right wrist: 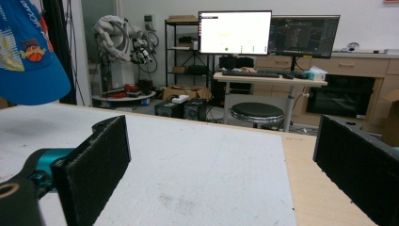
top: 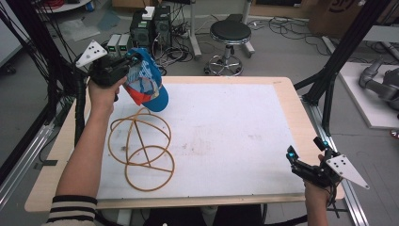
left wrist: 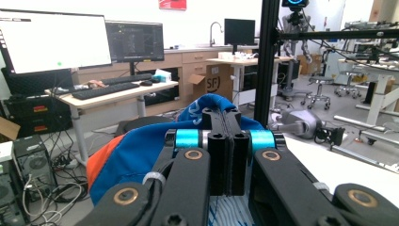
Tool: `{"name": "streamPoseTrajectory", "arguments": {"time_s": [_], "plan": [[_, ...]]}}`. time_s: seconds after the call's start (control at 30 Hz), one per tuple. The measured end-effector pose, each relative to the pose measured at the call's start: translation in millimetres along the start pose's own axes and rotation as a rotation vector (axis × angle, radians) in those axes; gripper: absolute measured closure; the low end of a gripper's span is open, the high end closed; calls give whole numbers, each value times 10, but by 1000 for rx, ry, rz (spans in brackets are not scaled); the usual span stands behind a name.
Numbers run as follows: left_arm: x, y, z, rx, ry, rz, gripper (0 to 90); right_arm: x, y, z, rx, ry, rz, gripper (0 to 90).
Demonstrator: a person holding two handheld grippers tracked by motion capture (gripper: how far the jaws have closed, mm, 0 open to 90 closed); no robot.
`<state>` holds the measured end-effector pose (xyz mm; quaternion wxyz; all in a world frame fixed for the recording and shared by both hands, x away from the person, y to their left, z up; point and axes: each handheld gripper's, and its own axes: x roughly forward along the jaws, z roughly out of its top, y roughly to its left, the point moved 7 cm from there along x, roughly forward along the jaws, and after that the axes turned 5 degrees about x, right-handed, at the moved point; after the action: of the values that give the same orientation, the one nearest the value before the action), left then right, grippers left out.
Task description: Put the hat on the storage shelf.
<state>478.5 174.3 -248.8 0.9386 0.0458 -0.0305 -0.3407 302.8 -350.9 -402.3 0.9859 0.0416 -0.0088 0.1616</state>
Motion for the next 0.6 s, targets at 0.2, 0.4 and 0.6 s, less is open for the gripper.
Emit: {"name": "streamPoseTrajectory", "arguments": {"time_s": [0.2,0.4,0.6], "plan": [[-23,-94,189,9,-4,12,896,25,24,0,-2,0,10,41],[-57,-186,355,14,-20,16,896,43,24,0,2,-7,16,41],[-108,-286,485,17,-27,16,896,73,-2,-35,17,6,12,42]]}}
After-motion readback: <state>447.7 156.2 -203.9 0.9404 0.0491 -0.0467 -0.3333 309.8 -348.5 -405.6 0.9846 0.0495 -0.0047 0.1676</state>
